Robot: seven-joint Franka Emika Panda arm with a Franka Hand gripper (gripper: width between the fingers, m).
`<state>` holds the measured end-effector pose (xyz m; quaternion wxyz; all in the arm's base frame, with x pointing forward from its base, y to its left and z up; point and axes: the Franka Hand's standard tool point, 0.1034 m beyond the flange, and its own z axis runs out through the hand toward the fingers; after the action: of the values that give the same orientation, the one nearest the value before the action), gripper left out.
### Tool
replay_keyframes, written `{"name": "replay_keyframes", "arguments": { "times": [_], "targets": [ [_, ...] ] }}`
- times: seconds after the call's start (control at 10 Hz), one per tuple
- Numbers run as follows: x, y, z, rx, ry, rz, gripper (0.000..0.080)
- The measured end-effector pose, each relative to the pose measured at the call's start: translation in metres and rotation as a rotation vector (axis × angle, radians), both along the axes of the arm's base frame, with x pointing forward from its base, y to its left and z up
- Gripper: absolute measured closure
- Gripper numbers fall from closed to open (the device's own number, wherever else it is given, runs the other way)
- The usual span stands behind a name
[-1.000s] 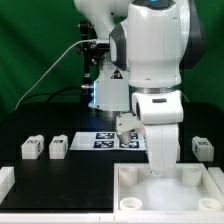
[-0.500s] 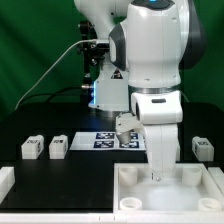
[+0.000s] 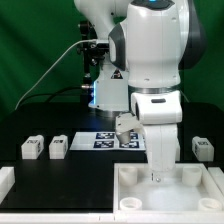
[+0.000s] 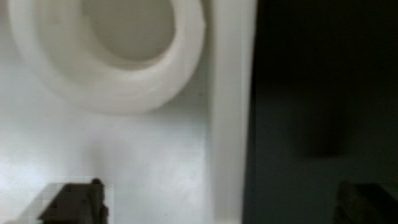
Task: Assemble one leg
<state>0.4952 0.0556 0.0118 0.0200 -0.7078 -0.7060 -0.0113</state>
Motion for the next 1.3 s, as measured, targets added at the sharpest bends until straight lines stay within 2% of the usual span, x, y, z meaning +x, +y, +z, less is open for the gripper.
{"name": "replay_keyframes", "arguments": {
  "times": [0.4, 0.5, 0.6, 0.8, 0.9, 1.0, 1.1, 1.3],
  "targets": [
    [0.001, 0.000, 0.001, 0.000, -0.001, -0.002, 0.0151],
    [0.001, 0.003, 0.014, -0.011, 0.010, -0.081, 0.0151],
    [0.001, 0.012, 0.032, -0.016, -0.005, -0.126, 0.0151],
    [-0.018, 0.045, 0.047, -0.003, 0.004, -0.491, 0.0151],
    [-0.026, 0.061, 0.048, 0.010, 0.006, -0.627, 0.0151],
    [-0.023, 0.055, 0.046, 0.009, 0.008, -0.651, 0.0151],
    [-0.023, 0.054, 0.046, 0.014, 0.019, -0.785, 0.0151],
    [-0.026, 0.059, 0.045, 0.020, 0.040, -0.987, 0.0151]
  ]
}}
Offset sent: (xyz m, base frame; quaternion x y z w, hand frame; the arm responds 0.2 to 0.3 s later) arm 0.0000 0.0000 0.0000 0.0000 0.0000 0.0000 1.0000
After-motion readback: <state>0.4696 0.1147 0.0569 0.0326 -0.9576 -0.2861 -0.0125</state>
